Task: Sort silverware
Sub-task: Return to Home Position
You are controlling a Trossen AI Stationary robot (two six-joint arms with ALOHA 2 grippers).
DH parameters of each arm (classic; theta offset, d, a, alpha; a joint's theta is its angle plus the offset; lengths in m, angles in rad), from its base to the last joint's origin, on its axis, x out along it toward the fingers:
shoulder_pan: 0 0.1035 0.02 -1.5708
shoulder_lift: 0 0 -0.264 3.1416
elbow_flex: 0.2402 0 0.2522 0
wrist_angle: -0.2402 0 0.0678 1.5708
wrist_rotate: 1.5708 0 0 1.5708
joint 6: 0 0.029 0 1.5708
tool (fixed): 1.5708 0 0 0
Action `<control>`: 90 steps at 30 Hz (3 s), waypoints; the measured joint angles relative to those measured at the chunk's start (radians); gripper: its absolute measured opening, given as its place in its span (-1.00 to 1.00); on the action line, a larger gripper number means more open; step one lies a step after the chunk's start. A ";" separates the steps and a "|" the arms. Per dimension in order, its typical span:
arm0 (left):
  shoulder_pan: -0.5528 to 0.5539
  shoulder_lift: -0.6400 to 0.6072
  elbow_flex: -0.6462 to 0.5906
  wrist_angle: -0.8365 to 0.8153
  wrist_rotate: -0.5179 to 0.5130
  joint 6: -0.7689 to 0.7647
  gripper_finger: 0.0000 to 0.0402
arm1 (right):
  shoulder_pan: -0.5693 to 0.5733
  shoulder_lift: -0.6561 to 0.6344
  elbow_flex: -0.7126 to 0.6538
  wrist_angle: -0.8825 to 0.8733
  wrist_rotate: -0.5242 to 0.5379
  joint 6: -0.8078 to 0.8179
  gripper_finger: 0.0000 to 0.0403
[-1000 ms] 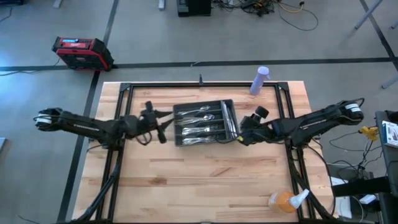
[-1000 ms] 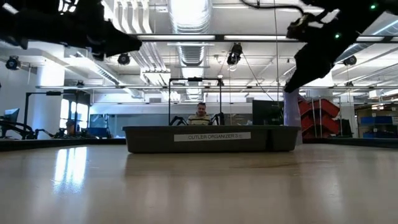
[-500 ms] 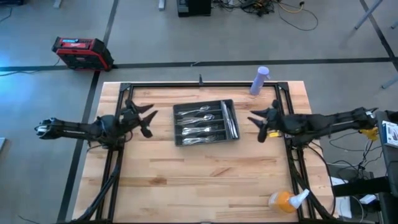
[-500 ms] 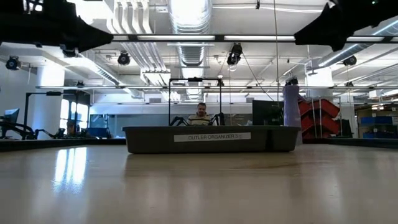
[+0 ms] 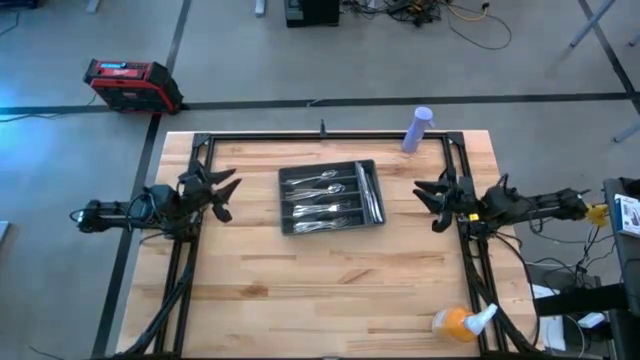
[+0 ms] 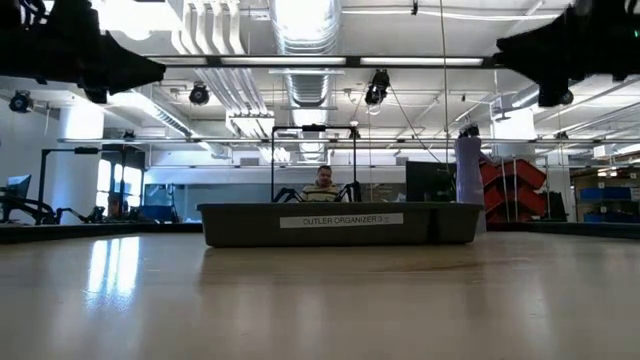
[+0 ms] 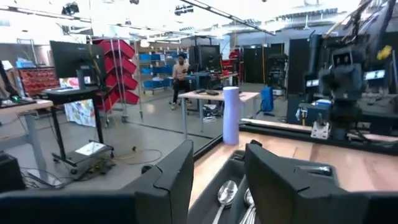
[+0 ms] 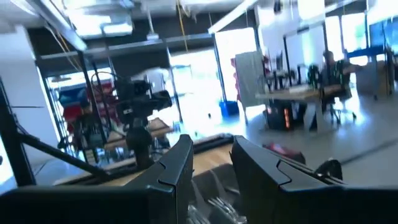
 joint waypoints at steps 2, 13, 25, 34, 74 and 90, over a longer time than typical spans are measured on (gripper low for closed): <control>0.000 -0.009 -0.009 0.007 0.034 -0.016 -0.34 | 0.000 -0.015 -0.016 -0.049 -0.004 -0.007 -0.53; -0.001 -0.008 -0.150 0.179 0.114 -0.022 -0.40 | 0.000 0.041 -0.017 -0.093 0.013 -0.032 -0.43; -0.001 -0.009 -0.110 0.137 0.088 0.023 -0.34 | 0.000 -0.055 -0.017 -0.266 -0.002 -0.060 -0.40; -0.001 -0.007 -0.152 0.180 0.083 0.002 -0.39 | 0.000 0.074 -0.017 -0.262 -0.010 0.027 -0.50; -0.004 -0.005 -0.152 0.134 0.325 -0.009 -0.35 | 0.000 -0.063 0.012 -0.270 -0.386 -0.074 -0.66; -0.004 0.058 -0.152 0.076 0.310 0.008 -0.40 | 0.000 -0.063 0.012 -0.271 -0.386 -0.074 -0.62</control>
